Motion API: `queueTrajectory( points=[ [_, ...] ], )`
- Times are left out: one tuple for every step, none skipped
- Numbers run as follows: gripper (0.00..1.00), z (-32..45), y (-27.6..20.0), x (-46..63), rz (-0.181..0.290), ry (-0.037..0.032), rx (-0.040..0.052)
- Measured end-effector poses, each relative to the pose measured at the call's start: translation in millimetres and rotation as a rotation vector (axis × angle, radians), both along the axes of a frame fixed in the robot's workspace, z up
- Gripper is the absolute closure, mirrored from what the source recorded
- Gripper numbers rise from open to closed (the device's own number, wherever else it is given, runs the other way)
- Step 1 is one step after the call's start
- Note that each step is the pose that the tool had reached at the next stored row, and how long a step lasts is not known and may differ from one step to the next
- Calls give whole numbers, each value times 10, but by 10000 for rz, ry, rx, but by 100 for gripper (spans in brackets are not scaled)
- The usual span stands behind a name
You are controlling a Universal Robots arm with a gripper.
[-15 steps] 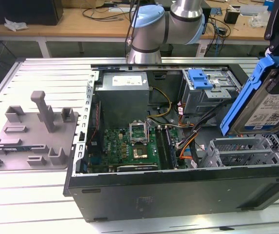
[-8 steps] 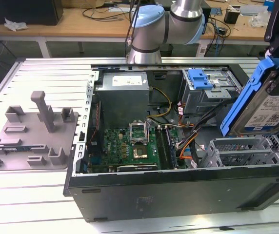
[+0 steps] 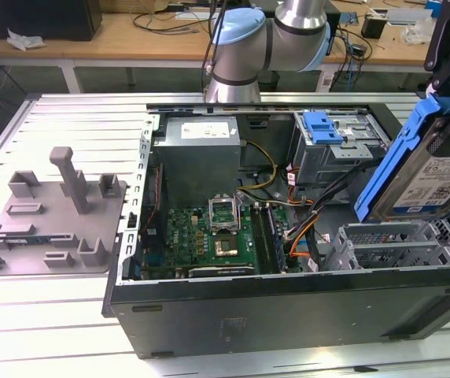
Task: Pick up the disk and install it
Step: 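Insert the disk into the insertion slot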
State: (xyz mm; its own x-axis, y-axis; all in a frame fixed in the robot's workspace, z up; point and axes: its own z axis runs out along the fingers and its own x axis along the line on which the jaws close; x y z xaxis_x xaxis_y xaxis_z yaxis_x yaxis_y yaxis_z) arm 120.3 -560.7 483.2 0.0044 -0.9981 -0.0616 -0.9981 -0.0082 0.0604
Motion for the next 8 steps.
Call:
queueTrajectory(
  points=[
    [63, -4, 0, 0, 1, 0, 0],
    [63, -8, 0, 0, 2, 0, 0],
    [63, -13, 0, 1, 4, -1, 0],
    [63, -20, 0, 1, 6, -1, 0],
    [63, -26, 0, 2, 8, -1, 0],
    [63, -32, 0, 3, 11, -1, 0],
    [63, -36, 0, 4, 13, -1, 0],
    [63, -40, 0, 4, 14, 0, 0]
  ],
)
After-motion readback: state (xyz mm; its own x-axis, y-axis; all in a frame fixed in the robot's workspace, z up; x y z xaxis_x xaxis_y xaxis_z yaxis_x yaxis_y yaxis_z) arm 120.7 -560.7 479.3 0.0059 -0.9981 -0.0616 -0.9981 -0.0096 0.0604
